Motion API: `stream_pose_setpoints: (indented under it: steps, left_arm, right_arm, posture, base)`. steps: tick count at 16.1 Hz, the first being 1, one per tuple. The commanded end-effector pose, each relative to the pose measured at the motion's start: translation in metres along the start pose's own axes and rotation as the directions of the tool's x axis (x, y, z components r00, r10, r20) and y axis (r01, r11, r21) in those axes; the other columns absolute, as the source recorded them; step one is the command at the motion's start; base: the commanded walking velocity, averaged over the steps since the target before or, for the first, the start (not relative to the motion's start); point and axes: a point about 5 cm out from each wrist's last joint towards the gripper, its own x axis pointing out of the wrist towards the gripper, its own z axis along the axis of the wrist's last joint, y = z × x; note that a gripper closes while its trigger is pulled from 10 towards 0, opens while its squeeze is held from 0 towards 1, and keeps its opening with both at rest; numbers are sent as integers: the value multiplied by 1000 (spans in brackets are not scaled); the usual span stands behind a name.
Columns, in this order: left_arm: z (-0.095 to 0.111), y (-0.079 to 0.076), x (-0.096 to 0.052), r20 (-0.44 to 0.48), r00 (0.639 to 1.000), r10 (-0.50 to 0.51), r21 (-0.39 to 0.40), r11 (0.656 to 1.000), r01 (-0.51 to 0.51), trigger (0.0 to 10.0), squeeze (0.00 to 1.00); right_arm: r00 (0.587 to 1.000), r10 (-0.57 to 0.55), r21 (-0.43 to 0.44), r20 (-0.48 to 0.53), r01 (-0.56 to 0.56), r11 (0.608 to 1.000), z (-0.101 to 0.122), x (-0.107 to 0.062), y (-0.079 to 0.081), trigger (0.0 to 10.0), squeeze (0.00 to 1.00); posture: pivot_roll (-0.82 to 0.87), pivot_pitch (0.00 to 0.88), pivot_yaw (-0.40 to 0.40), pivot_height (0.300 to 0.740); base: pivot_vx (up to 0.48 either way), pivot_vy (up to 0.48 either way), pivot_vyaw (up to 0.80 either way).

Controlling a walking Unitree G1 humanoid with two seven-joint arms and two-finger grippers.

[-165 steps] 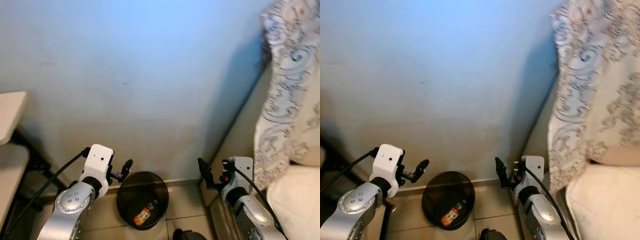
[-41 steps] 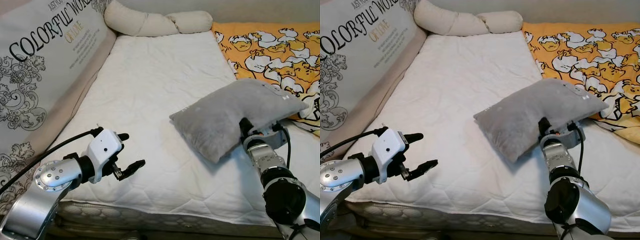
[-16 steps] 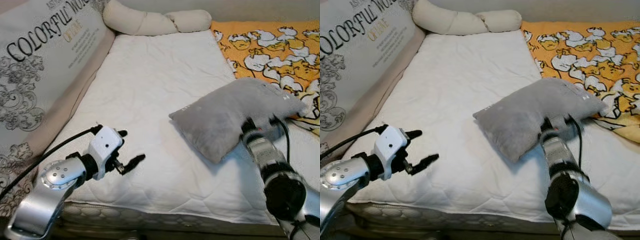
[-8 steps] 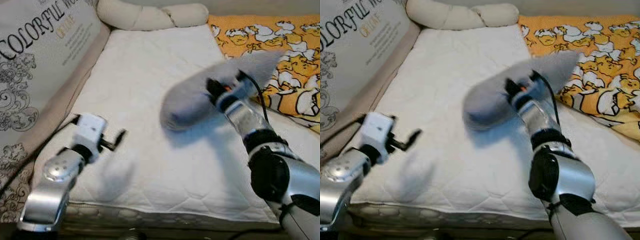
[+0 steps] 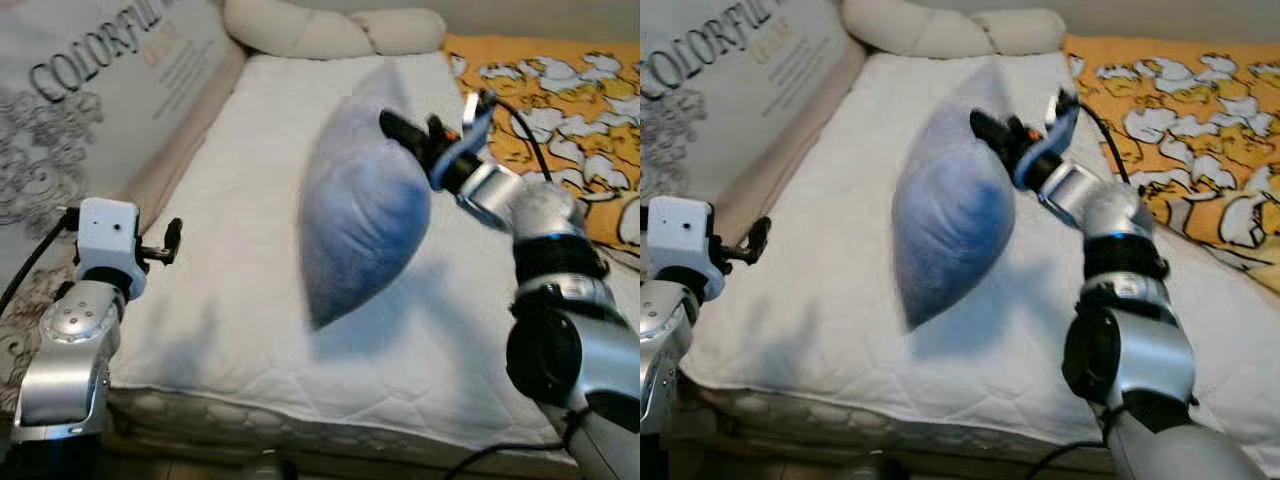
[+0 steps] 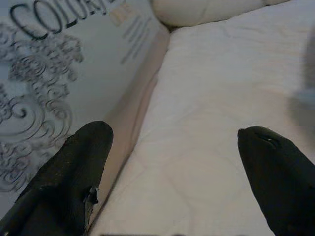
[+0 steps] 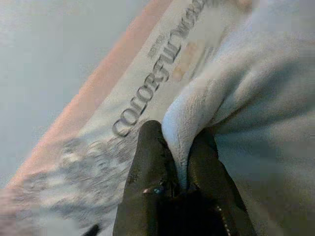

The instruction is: Clean up the room

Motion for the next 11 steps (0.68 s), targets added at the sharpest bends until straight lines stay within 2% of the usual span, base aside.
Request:
stream_pose_setpoints:
  steps: [1, 2, 3, 5, 6, 7, 8, 9, 10, 11]
  left_arm:
    - [3, 3, 2, 5, 1000, -12, -21, 1000, 12, 10000, 0]
    - [3, -4, 5, -2, 998, -67, -38, 997, 67, 10000, 0]
    - [2, -15, 10, -19, 992, -128, -27, 991, 128, 10000, 0]
    - [0, -33, 23, -29, 981, -192, -60, 980, 190, 10000, 0]
    - [0, -38, 26, -28, 976, -215, -77, 974, 212, 10000, 337]
    - [0, -50, 33, -18, 962, -273, -108, 957, 270, 10000, 859]
    - [-4, -73, 42, -27, 918, -396, -150, 910, 387, 10000, 1000]
    - [-6, -80, 44, -37, 899, -436, -167, 890, 425, 10000, 1000]
    - [-15, -99, 46, -88, 837, -540, -180, 835, 520, 10000, 1000]
    - [-24, -116, 49, -134, 787, -603, -190, 795, 576, 10000, 1000]
  right_arm:
    - [999, -53, 108, 6, 52, 993, -4, -14, -18, 0, 0]
    - [991, -133, 200, -8, 132, 971, -20, -25, -40, 0, 0]
    - [981, -189, 218, -48, 195, 956, -44, -34, -58, 0, 0]
    - [945, -291, 145, -149, 312, 939, -82, -51, -85, 0, 0]
    - [930, -324, 114, -174, 346, 931, -90, -58, -93, 0, 0]
    - [895, -391, 70, -214, 413, 908, -102, -71, -107, 0, 0]
    - [857, -462, 34, -228, 482, 876, -109, -87, -121, 0, 0]
    - [847, -482, 27, -226, 500, 866, -110, -91, -124, 0, 0]
    - [837, -503, 11, -218, 517, 856, -108, -94, -126, 0, 0]
    - [842, -500, 7, -203, 512, 859, -104, -94, -125, 0, 0]
  posture:
    - [49, 0, 46, 740]
    - [46, 0, 49, 740]
    - [38, 0, 54, 740]
    - [34, 0, 55, 740]
    - [34, 0, 52, 740]
    - [33, 0, 48, 740]
    - [27, 0, 46, 740]
    - [22, 0, 47, 740]
    - [18, 0, 48, 740]
    - [4, 0, 50, 740]
  base:
    - [0, 0, 0]
    - [0, 0, 0]
    - [0, 0, 0]
    - [0, 0, 0]
    - [0, 0, 0]
    - [0, 0, 0]
    - [0, 0, 0]
    - [0, 0, 0]
    - [0, 0, 0]
    - [0, 0, 0]
